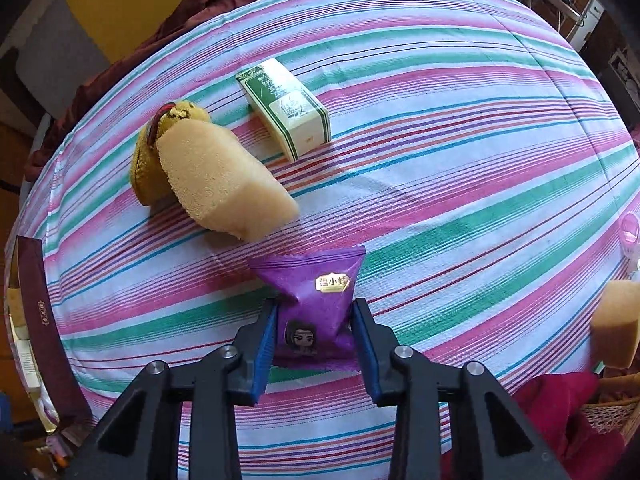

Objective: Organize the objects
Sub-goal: 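Grasp the purple snack packet with the right tool, then grasp the yellow knit hat with the left tool while the right tool holds the purple packet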

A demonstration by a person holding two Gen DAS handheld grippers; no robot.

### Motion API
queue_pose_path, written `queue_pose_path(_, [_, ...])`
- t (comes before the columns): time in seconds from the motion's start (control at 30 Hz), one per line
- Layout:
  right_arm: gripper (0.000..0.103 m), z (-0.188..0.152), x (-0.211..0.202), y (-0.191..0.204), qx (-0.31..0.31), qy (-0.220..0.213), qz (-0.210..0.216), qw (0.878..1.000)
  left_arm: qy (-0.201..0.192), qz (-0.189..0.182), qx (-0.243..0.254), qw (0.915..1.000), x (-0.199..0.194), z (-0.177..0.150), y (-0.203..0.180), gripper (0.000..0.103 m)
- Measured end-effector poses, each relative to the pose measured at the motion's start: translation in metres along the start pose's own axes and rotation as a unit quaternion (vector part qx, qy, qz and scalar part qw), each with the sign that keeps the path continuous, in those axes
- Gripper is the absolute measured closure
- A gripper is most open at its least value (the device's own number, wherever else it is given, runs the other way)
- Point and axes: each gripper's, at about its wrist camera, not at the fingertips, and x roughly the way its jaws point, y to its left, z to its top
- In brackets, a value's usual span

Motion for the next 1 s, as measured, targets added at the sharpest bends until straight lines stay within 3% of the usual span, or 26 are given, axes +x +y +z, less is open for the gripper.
queue_pose_path(0.13, [0.067,-0.002,0.000,-0.009,0.039,-0.019,0.027,0.999,0.014,-0.001,0.012,0.9998,0.022,0.013,-0.019,0.011])
queue_pose_path(0.27, [0.067,-0.007,-0.007,-0.009,0.046,-0.056,-0.017,0.997,0.040,-0.003,0.020,0.9990,0.052,0.026,-0.035,0.016])
queue_pose_path(0.47, [0.067,-0.016,-0.014,-0.017,0.059,-0.070,-0.019,0.996,0.067,-0.004,0.030,0.9973,0.103,0.051,-0.057,0.022])
queue_pose_path(0.83, [0.067,-0.034,-0.024,-0.024,0.062,-0.079,0.021,0.995,0.109,-0.042,-0.015,0.9931,0.198,0.102,-0.088,0.017])
queue_pose_path(1.0, [0.067,-0.043,-0.022,-0.024,0.058,-0.069,0.012,0.996,0.125,-0.064,-0.052,0.9887,0.236,0.123,-0.104,0.012])
